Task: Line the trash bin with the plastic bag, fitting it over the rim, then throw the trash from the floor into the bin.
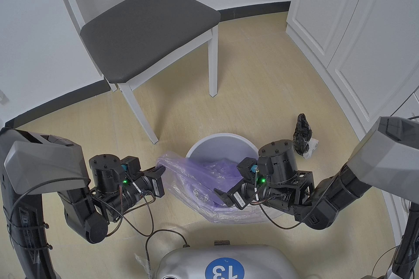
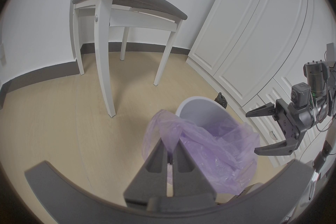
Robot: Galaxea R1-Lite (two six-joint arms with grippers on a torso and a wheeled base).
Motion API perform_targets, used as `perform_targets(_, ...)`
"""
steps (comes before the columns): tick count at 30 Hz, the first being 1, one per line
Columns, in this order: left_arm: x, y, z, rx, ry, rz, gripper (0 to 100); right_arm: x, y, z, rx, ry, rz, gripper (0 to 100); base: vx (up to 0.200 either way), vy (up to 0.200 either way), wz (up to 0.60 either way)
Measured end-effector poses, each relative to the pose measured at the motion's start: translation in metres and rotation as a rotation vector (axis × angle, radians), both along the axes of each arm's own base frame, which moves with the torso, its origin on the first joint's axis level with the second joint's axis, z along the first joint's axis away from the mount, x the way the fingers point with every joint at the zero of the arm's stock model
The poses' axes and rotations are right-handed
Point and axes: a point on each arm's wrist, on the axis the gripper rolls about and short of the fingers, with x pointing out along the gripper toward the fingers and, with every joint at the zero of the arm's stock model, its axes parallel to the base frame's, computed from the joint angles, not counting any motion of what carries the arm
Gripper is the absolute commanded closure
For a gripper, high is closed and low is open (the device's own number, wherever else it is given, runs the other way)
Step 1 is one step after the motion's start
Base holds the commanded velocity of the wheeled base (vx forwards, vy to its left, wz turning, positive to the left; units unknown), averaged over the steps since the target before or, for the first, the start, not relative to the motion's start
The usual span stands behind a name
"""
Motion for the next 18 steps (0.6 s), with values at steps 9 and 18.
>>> perform_targets(9,0.007,0.005,-0.007,0.003,0.009,0.019,100,-0.002,0.006,-0.002,-0.021,-0.011,0.027,0,0.000,0.000,0.00)
perform_targets(18,0.016,0.007,-0.018,-0.002,0.005,0.031,100,-0.003,0.007,-0.006,-0.029,-0.004,0.031,0,0.000,0.000,0.00)
